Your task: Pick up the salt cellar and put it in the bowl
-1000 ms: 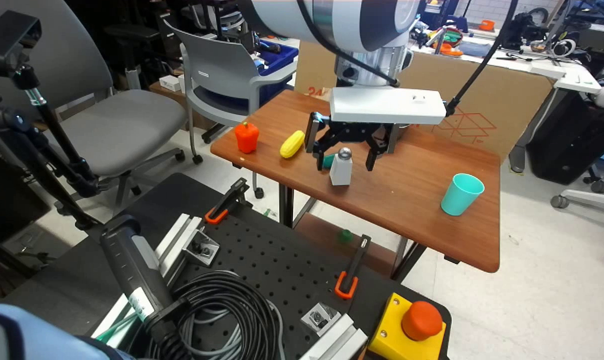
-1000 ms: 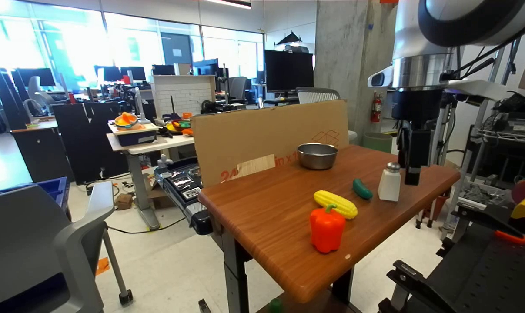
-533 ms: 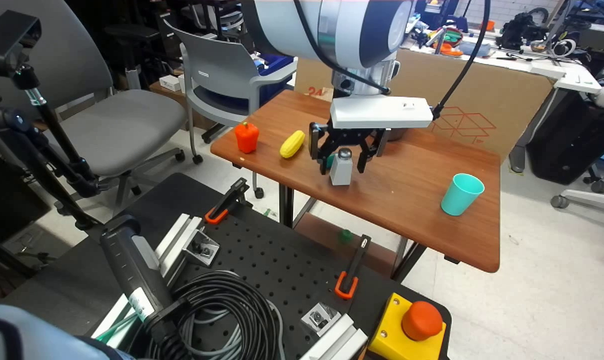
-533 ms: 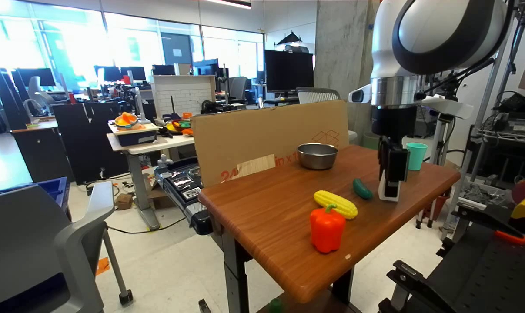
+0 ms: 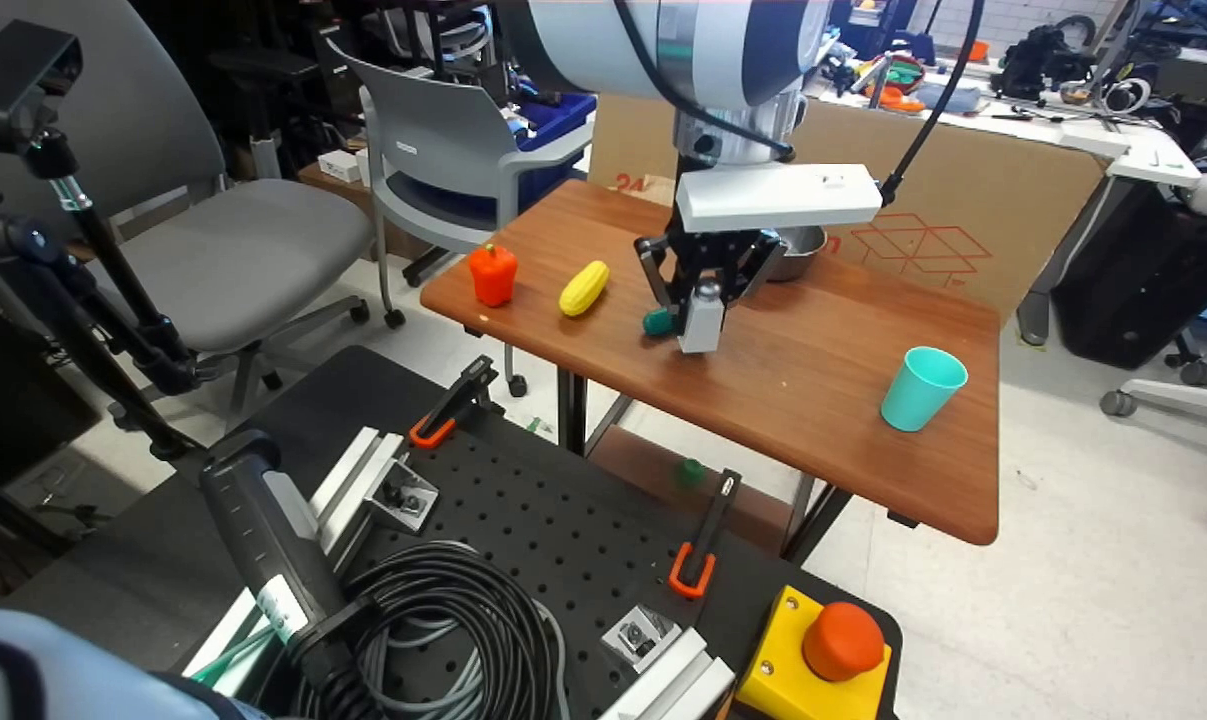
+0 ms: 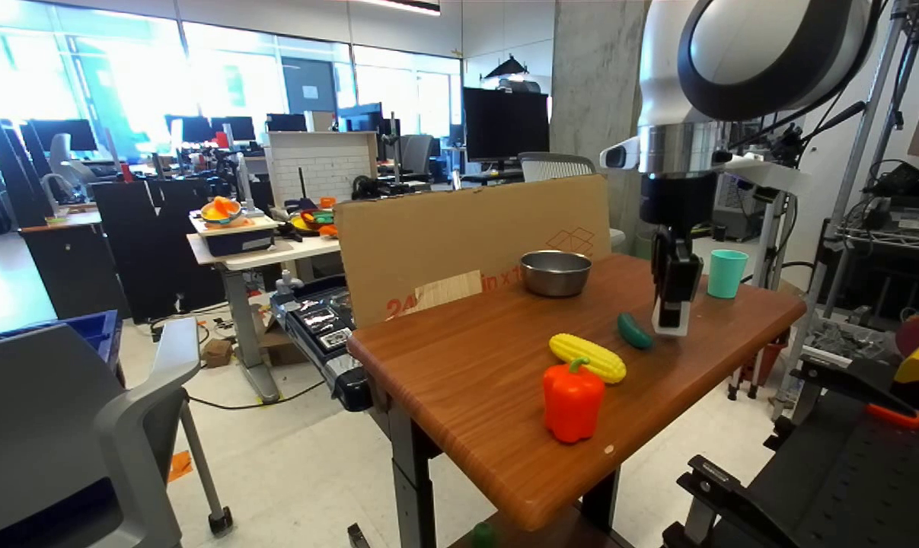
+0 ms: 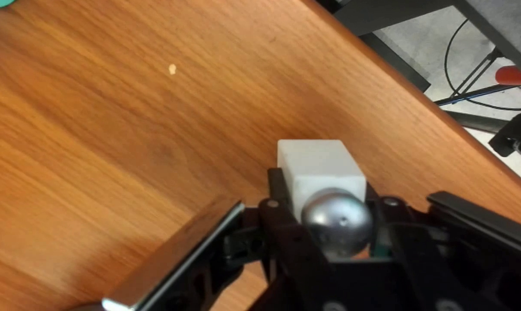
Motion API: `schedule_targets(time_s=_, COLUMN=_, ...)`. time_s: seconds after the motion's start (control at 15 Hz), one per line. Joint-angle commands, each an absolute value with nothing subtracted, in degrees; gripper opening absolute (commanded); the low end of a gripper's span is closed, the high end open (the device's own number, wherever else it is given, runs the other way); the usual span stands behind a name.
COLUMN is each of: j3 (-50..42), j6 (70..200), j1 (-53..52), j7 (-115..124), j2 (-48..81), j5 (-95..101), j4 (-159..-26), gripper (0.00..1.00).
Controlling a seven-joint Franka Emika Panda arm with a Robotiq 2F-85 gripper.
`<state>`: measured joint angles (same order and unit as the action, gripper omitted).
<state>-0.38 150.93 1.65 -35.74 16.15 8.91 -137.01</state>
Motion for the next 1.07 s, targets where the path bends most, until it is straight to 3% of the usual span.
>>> schedule_targets(time_s=0.0, j3=-0.27, j6=143.82, j1=1.49, j7=-32.15, j2=10.86, j5=11.49, j4=-134.45, gripper=0.12)
schedule_targets(time_s=0.4, j3=-0.99, j6=137.94, j1=1.27, j7=-22.29, j2=9.31, j5=17.23, j4=-124.52, gripper=0.12)
schedule_targets(time_s=1.0, j3=-1.79, j6=141.14, j1=2.03, j7=-16.16, j2=25.17, j5=14.78, j4=-108.83, gripper=0.12)
